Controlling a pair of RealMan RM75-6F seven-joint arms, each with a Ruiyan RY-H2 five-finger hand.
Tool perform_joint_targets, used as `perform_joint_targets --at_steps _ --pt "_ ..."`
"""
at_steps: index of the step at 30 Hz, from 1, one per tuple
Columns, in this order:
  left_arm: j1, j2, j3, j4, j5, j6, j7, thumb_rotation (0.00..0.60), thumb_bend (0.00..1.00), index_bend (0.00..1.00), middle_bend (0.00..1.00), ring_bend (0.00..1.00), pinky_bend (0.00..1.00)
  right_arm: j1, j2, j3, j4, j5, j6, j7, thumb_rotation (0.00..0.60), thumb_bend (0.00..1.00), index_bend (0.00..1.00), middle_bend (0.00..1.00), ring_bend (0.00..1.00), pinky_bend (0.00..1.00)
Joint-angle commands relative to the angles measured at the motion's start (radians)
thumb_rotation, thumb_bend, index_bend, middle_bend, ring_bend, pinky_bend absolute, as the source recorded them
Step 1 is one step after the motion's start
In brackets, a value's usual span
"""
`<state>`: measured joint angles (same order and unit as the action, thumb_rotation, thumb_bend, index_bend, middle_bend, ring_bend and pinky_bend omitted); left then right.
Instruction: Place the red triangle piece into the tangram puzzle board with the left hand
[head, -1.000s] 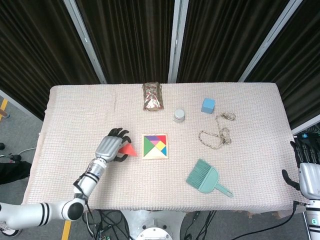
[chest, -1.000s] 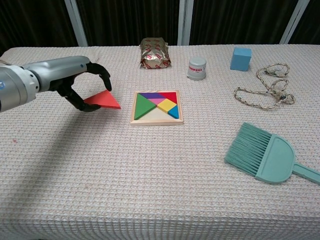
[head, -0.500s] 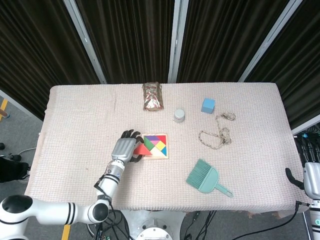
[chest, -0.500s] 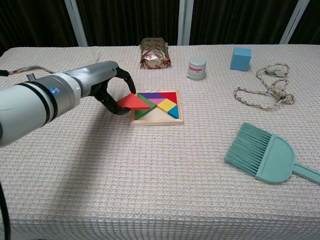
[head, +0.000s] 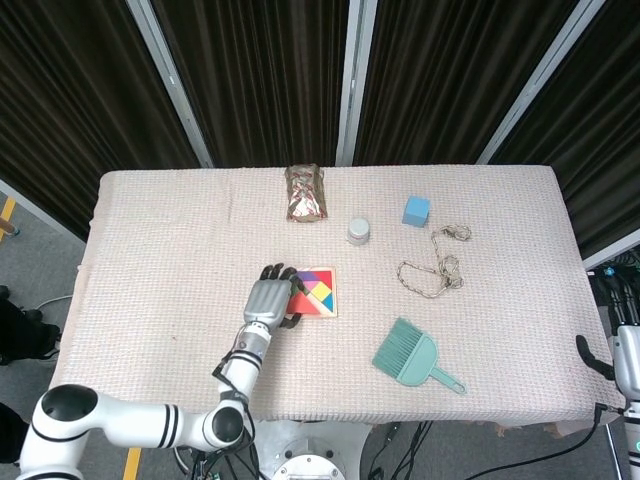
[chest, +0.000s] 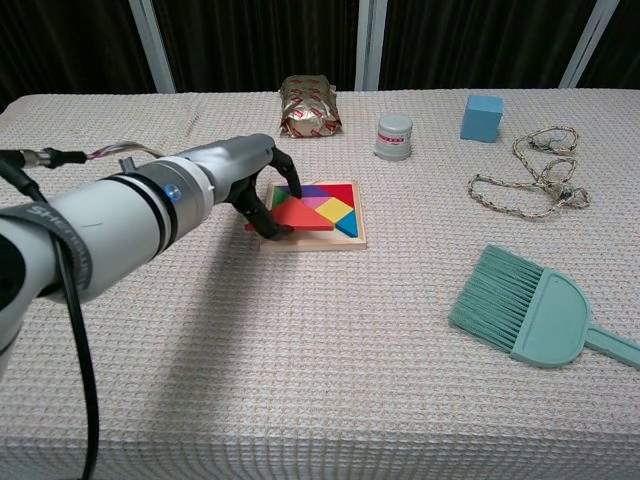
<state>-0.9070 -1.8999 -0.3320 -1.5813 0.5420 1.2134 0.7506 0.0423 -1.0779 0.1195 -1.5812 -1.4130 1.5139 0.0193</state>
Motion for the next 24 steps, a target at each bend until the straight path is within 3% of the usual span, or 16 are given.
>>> perform_joint_targets --at_steps 1,14,24 --pt "-0.007 -0.01 -0.002 0.004 -0.001 0.003 0.006 0.6 0.38 0.41 0.14 0.0 0.0 -0.002 0.0 0.001 0.002 -0.001 0.003 0.004 0.6 0.24 0.0 0.0 0.0 0.0" --pt "-0.03 -0.056 -0.012 0.068 0.003 -0.02 -0.006 0.6 0.38 0.41 0.14 0.0 0.0 -0.008 0.003 0.003 0.012 -0.002 0.01 0.024 0.6 0.24 0.0 0.0 0.0 0.0" --pt "-0.015 -0.055 -0.002 0.08 0.029 -0.032 -0.039 0.6 0.34 0.29 0.14 0.0 0.0 -0.008 -0.001 0.002 0.017 0.002 0.003 0.023 0.6 0.24 0.0 0.0 0.0 0.0"
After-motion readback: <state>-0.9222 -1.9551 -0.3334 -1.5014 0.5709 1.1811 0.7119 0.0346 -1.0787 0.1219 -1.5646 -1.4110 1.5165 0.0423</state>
